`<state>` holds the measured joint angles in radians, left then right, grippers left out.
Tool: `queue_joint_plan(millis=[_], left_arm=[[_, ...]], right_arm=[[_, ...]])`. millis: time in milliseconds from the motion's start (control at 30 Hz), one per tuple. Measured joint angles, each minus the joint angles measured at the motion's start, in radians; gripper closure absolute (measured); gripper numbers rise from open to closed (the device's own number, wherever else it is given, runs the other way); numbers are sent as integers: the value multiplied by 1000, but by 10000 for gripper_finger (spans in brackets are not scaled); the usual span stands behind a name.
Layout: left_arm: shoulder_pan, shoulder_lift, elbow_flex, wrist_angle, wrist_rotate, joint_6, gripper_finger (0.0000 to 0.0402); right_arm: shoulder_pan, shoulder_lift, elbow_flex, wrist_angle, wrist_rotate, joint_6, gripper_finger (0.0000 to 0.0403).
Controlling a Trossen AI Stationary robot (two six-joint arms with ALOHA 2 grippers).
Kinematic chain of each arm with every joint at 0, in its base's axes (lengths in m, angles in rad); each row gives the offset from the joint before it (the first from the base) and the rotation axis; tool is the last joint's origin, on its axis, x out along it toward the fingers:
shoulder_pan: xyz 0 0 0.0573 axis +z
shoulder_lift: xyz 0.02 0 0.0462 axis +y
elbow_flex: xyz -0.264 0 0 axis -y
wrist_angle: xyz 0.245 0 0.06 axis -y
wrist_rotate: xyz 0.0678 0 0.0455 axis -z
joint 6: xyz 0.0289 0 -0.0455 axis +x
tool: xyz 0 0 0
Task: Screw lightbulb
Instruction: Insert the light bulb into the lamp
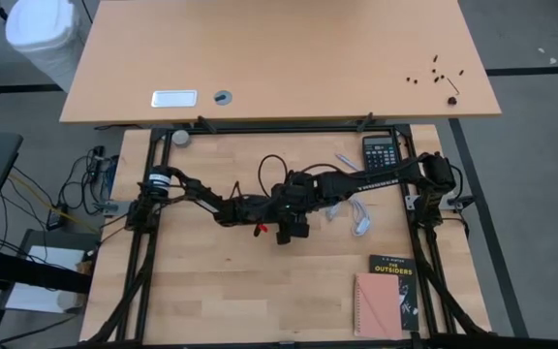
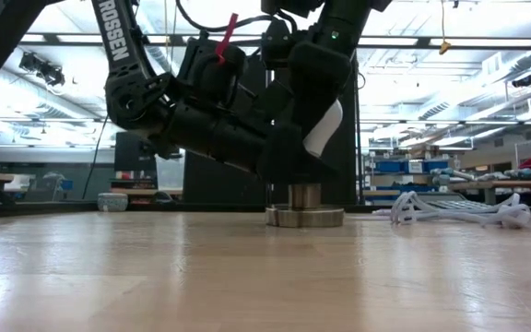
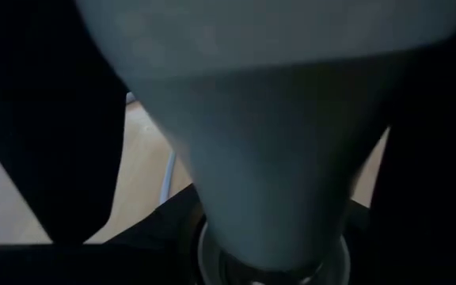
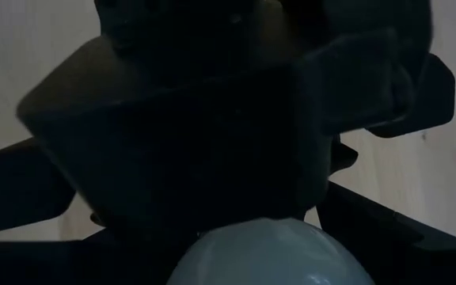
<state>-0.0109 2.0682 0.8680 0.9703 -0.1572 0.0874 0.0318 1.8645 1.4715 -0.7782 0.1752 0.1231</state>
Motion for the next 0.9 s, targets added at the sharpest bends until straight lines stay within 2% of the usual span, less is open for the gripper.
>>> queue_joint_plan(millis=[200,400,600,900], left_arm=[[-4,0,0,-9,4,1,195],[-4,-26,-7,-27,41,9,158],[-5,-140,-82,-107,45,-2,119],[-5,-146,-167,-98,36,-95,107]], right_arm=[[0,0,0,-6,-3,7,141],[0,0,2,-24,-1,19,141],[-1,0,2,-36,4,20,141],[-1,0,2,-43,2,18,141]])
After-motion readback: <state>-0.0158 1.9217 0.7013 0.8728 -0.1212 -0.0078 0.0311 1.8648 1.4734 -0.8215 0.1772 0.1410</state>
